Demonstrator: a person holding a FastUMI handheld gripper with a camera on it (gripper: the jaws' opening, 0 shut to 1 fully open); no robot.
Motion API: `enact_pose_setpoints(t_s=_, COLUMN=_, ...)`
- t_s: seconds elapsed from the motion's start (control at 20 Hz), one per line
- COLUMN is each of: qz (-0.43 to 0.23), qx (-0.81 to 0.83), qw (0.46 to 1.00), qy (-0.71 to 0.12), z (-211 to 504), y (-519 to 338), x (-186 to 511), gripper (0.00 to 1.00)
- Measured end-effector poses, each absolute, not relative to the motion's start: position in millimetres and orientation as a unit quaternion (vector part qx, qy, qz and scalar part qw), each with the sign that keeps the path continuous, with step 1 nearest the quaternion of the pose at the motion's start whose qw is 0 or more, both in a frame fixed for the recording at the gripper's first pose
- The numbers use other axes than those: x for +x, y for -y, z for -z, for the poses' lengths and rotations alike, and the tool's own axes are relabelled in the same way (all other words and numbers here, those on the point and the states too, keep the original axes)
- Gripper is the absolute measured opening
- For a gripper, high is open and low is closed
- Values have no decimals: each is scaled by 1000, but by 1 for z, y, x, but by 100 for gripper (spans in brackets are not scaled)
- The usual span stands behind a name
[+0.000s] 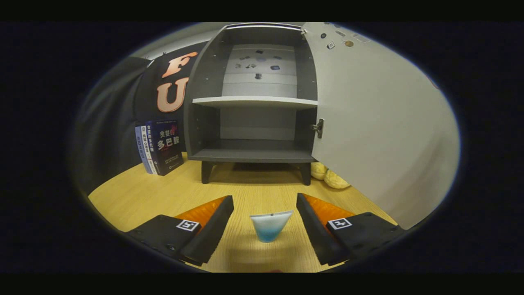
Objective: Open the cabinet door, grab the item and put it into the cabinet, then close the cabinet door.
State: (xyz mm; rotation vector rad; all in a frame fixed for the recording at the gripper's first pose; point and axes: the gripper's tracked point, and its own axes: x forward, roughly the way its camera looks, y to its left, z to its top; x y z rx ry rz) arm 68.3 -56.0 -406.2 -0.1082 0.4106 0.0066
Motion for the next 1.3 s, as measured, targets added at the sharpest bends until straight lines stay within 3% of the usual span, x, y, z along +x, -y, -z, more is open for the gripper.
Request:
enact_pose_setpoints(t_s=0.7, qz=-11, qx=-6, qw=949, qy=-316, z=506, y=75, x=49, gripper=97)
enact_pose_setpoints(t_s=1.0, qz=-10, qx=-15, qw=948, qy=-317, z=498, y=75, x=51, gripper=57)
enact_pose_setpoints(t_s=1.15, qz=-21, qx=-6, qw=949, qy=-313, z=475, y=64, x=52, gripper=50)
enact_pose_setpoints(t_s=1.3, qz=-33, qx=-4, qw=958, qy=-285, z=421, y=50, x=64, gripper=50)
